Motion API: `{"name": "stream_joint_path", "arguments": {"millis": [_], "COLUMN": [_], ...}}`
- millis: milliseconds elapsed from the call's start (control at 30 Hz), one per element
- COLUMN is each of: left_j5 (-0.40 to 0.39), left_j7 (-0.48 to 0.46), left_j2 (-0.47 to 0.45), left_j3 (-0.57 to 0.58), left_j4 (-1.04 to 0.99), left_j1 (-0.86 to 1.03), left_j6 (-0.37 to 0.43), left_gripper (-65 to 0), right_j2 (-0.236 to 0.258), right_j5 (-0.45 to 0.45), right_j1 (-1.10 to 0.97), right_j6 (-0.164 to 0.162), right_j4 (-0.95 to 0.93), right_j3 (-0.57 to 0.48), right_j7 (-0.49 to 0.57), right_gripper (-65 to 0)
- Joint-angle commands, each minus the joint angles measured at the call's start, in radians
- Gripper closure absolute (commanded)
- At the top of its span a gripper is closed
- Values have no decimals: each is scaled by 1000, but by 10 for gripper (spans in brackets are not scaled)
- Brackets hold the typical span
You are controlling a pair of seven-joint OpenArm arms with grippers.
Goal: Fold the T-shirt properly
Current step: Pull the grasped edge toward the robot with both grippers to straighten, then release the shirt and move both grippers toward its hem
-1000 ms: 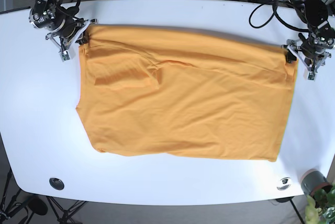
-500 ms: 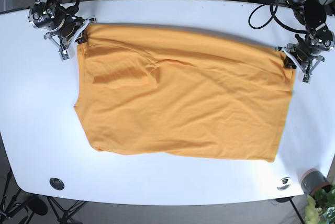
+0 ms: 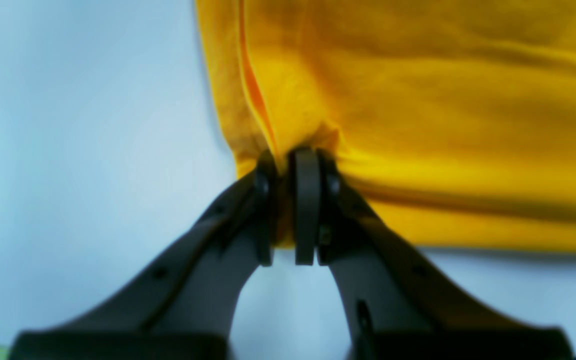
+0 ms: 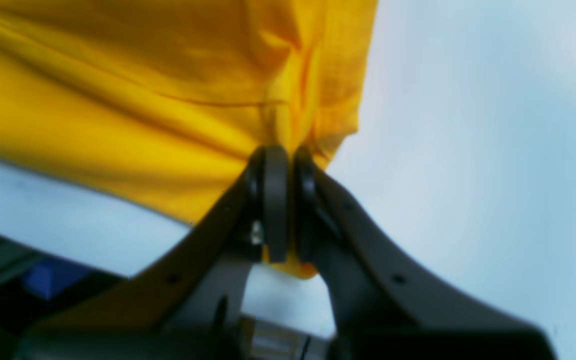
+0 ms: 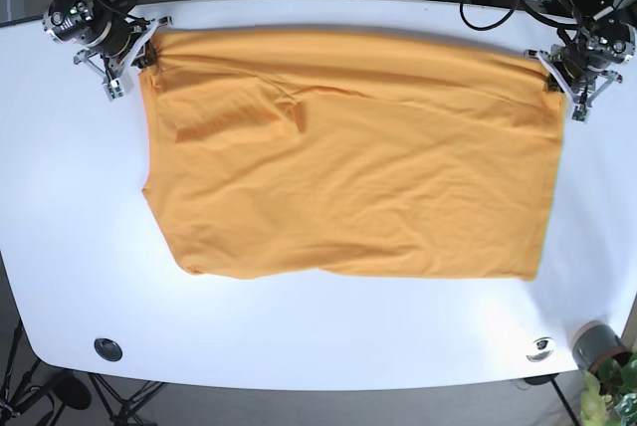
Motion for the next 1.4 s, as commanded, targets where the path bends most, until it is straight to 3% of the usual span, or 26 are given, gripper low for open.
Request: {"name": "stream_joint_path", "arguments": {"millis": [0,500,600,733,867,1367], "left_j5": [15,16,18,13,13,13], "left_j7": [28,48,50,50,50,53], "left_j2": [-7,56,56,57,56,19], "left_j3": [-7,-9,-5,-5,-7,-7], "left_j4": [58,185,188,188,202,394], "left_j1": [41,170,170,169,144,144], "left_j6": [5,5,5,5,5,5], "left_gripper": [-38,-67,-171,-306,-325,-331], "right_j2": [25,53,50,50,16,-2], "right_j5": [0,-6,-8,0,-2,-2], "right_j1": [-15,-67,-67,-67,-67,10], "right_j6": [-2,-2,-2,-2,-2,-2], "right_j4": [23,23,23,32,111,180], "right_j3": [9,11,11,15,78,89], "right_j7": [9,9,9,9,9,-24], "right_gripper": [0,-3,-65,-296,-463,-482]}}
